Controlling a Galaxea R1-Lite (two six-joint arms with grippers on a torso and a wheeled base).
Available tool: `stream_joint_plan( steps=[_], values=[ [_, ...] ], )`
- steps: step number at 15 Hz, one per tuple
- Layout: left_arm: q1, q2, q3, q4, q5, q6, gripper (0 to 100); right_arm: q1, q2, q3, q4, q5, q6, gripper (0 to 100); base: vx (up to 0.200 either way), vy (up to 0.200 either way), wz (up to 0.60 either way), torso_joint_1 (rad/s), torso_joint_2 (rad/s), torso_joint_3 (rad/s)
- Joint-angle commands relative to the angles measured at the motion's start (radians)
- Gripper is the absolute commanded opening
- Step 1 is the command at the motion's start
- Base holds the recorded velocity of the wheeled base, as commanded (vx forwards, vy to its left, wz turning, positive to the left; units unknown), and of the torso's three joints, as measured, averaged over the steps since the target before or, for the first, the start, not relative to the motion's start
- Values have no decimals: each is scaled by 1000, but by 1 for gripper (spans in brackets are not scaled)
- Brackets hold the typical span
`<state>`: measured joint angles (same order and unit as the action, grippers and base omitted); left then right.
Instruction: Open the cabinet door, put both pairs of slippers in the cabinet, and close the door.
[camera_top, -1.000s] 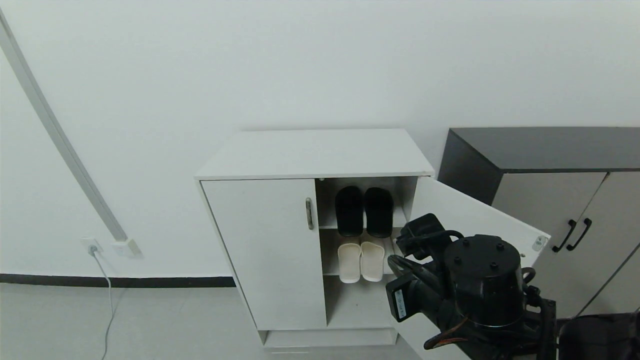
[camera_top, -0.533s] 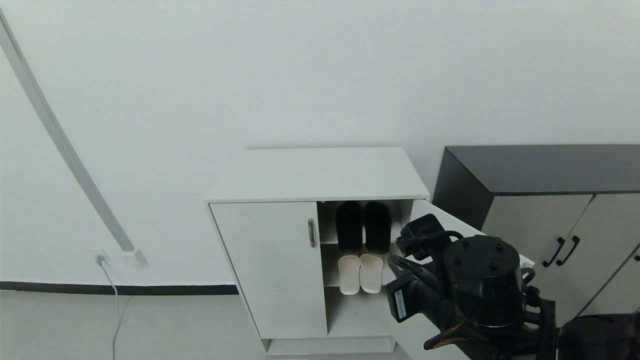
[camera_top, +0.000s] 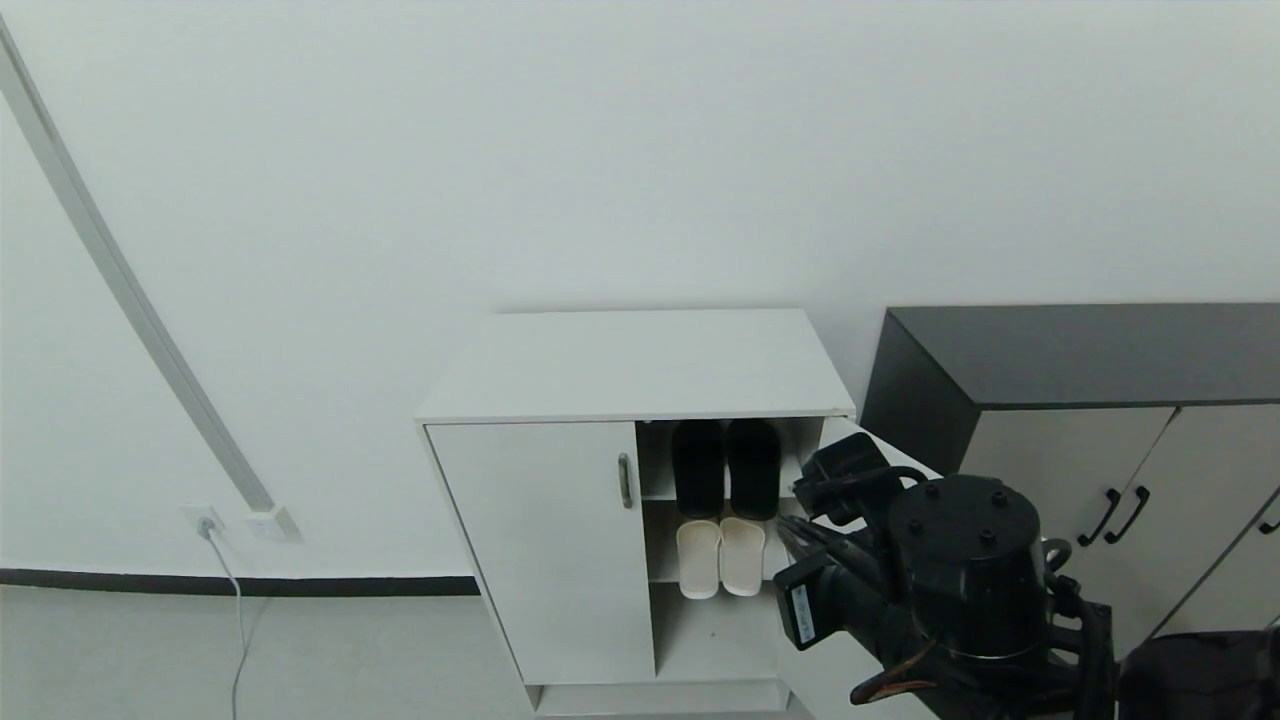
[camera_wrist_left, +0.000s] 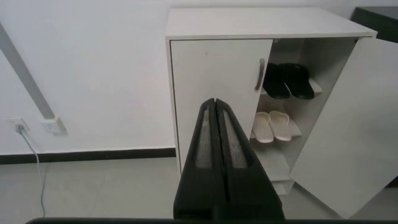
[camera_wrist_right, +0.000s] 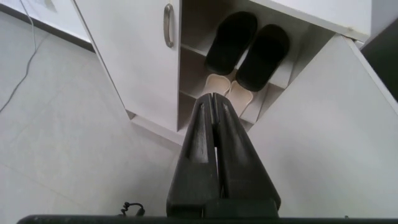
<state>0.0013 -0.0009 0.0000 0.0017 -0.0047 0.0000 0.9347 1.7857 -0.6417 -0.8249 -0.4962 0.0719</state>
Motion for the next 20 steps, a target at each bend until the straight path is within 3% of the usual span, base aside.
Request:
stream_joint_plan(
  steps=[1, 9, 16, 20],
  values=[
    [0, 1, 0, 0, 0, 0, 0, 1, 1, 0, 0, 1, 0, 0, 0, 0, 0, 0, 0, 0],
    [0, 1, 0, 0, 0, 0, 0, 1, 6, 8, -11, 1, 0, 0, 0, 0, 0, 0, 0, 0],
    [0, 1, 0, 0, 2, 0, 0, 1, 6, 8, -11, 1, 0, 0, 0, 0, -600, 4, 3, 1],
    [0, 1, 0, 0, 2, 0, 0, 1, 7, 8, -11, 1, -1, 0, 0, 0, 0, 0, 0, 0]
  ],
)
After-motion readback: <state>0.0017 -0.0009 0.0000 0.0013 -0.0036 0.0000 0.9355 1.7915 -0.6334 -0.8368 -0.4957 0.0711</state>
